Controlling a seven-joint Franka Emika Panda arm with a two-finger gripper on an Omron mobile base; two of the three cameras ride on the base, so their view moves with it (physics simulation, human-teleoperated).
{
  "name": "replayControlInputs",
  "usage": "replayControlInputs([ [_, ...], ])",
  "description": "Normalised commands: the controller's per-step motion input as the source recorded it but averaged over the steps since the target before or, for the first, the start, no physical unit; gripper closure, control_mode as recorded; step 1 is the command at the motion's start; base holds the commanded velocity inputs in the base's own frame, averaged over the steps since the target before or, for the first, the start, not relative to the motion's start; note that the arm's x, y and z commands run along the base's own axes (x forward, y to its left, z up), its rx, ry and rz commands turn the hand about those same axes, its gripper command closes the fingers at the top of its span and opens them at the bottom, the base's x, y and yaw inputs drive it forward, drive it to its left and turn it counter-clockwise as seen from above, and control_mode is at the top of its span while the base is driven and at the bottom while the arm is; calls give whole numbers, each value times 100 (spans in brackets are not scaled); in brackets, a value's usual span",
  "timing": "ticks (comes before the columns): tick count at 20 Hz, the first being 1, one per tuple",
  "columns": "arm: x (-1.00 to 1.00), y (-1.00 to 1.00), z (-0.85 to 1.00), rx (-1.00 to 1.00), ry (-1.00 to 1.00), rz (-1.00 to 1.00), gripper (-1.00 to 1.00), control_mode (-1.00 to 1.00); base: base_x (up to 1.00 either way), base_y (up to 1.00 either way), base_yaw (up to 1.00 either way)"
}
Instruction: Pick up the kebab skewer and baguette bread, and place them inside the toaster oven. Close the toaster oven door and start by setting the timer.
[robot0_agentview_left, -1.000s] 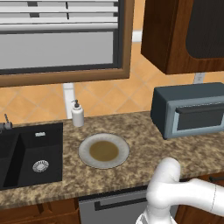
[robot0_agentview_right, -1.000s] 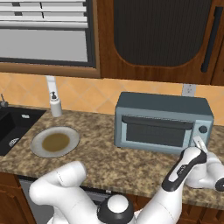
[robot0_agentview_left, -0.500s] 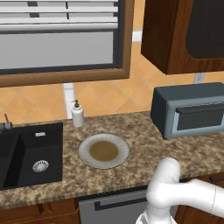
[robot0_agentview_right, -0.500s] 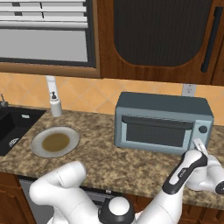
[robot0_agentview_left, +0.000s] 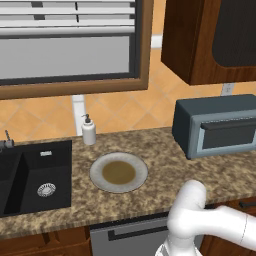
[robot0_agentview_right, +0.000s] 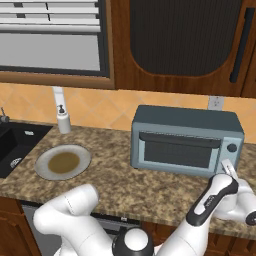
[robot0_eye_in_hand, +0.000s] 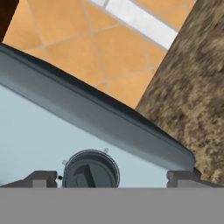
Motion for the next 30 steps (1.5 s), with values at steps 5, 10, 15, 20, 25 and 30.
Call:
replayControlInputs([
  [5, 6, 0, 21, 0, -2, 0, -100, -100, 0, 0, 0],
  [10, 6, 0, 13, 0, 0, 0, -100, -100, 0, 0, 0],
  [15, 1, 0, 19, 0, 0, 0, -100, -100, 0, 0, 0],
  [20, 4, 0, 13, 0, 0, 0, -100, -100, 0, 0, 0],
  [25, 0, 2, 0, 0, 0, 0, -100, -100, 0, 0, 0],
  [30, 3, 15, -2, 0, 0, 0, 100, -100, 0, 0, 0],
])
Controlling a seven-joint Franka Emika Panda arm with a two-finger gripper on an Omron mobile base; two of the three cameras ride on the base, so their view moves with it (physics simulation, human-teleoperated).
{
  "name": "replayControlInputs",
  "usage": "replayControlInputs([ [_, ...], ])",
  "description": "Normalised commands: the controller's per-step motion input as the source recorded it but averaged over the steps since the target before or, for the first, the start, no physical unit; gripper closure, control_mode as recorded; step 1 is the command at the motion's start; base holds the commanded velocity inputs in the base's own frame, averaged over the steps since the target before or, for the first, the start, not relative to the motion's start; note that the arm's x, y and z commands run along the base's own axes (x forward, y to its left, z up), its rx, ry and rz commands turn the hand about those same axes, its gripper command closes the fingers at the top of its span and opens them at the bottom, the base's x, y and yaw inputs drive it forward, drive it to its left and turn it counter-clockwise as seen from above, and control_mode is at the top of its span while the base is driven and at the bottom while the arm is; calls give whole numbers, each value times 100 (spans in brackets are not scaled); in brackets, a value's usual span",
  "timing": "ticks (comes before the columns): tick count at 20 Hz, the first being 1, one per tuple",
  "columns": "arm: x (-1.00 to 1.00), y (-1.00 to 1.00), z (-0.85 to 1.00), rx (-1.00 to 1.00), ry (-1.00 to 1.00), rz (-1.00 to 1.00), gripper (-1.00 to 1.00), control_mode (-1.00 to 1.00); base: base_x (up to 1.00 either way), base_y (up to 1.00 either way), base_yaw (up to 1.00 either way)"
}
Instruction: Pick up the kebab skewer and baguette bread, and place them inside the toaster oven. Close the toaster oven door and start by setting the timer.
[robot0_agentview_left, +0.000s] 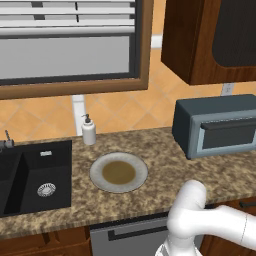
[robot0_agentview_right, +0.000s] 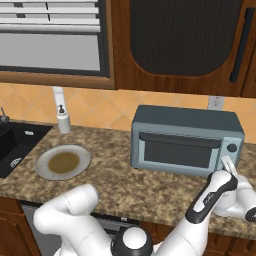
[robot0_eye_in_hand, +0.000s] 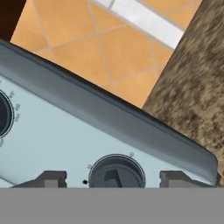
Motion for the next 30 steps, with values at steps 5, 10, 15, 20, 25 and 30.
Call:
replayControlInputs([
  [5, 13, 18, -7, 0, 0, 0, 100, -100, 0, 0, 0],
  [10, 15, 7, -1, 0, 0, 0, 100, -100, 0, 0, 0],
  [15, 12, 12, 0, 0, 2, 0, 100, -100, 0, 0, 0],
  [20, 5, 2, 0, 8, 7, 0, 100, -100, 0, 0, 0],
  [25, 3, 3, 0, 14, 3, 0, 100, -100, 0, 0, 0],
  [30, 12, 14, 0, 14, 3, -4, 100, -100, 0, 0, 0],
])
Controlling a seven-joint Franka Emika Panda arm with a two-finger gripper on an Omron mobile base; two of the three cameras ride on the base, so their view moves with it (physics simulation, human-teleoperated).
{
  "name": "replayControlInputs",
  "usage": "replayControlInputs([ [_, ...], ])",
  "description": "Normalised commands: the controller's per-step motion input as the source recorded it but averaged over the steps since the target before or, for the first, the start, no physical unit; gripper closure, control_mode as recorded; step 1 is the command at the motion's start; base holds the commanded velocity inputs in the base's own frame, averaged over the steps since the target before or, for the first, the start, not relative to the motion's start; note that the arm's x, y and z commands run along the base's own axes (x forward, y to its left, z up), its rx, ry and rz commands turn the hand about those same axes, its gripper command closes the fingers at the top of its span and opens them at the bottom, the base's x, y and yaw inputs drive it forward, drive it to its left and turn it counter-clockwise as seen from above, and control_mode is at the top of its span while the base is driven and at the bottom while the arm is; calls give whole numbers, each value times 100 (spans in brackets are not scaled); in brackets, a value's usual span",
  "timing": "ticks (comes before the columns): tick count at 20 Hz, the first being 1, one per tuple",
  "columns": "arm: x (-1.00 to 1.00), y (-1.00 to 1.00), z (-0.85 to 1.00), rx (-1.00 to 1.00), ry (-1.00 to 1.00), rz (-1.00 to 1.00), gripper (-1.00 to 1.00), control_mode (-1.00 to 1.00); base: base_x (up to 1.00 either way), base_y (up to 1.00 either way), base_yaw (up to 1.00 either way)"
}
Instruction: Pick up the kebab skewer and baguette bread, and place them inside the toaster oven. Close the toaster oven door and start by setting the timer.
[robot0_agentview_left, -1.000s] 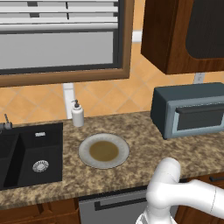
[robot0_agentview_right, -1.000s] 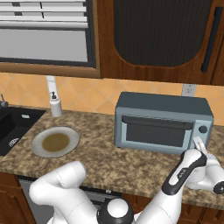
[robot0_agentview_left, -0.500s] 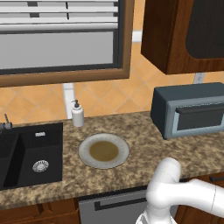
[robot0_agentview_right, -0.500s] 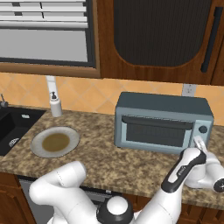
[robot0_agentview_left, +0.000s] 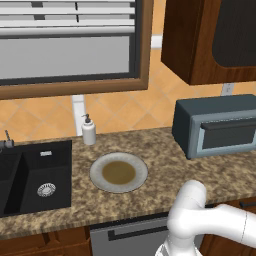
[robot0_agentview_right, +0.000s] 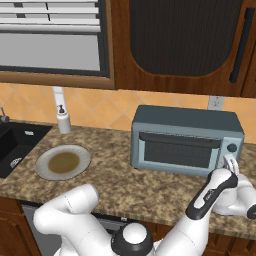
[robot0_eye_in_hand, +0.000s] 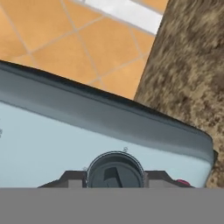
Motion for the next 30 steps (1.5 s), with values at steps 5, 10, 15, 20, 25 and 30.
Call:
replayControlInputs([
  [5, 14, 28, 0, 11, 6, -11, 100, -100, 0, 0, 0],
  [10, 7, 32, 0, 13, 12, -16, 100, -100, 0, 0, 0],
  [15, 0, 8, 0, 21, 13, -13, 100, -100, 0, 0, 0],
  [20, 0, 0, 0, 28, 3, -7, 100, -100, 0, 0, 0],
  [25, 9, -3, -8, 28, 0, -1, 100, -100, 0, 0, 0],
  [30, 22, -7, -1, 19, 0, -1, 100, -100, 0, 0, 0],
])
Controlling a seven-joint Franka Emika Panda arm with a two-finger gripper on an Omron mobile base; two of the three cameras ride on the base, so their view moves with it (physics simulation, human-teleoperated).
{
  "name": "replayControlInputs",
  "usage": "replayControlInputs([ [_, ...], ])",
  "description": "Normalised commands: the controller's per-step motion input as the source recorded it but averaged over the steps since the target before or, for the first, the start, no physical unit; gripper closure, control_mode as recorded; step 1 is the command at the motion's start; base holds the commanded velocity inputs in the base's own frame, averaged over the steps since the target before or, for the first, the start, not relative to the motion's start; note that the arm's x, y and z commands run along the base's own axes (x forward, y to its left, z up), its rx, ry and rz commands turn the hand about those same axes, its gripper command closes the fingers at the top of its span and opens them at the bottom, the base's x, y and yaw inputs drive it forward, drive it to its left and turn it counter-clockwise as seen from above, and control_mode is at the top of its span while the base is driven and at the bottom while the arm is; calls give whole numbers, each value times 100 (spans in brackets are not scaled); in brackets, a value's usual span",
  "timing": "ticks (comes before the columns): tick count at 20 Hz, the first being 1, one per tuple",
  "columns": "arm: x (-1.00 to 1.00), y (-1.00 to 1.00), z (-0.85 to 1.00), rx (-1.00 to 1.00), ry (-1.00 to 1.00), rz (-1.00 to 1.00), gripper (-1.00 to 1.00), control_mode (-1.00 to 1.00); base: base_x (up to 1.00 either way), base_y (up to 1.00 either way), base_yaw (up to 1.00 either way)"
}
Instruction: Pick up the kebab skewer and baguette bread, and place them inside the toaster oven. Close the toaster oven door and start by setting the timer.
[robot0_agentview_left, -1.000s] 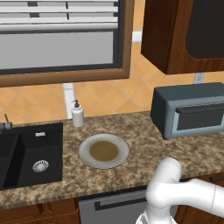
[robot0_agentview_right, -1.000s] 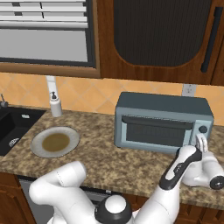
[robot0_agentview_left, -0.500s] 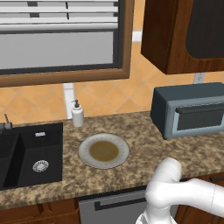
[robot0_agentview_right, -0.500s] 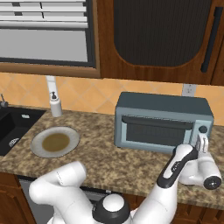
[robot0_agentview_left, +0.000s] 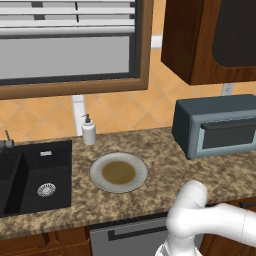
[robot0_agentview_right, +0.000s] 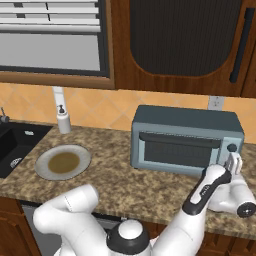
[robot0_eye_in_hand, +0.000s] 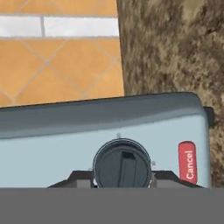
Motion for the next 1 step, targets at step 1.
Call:
replayControlInputs([
  [1, 9, -4, 0, 20, 0, -5, 100, -100, 0, 0, 0],
])
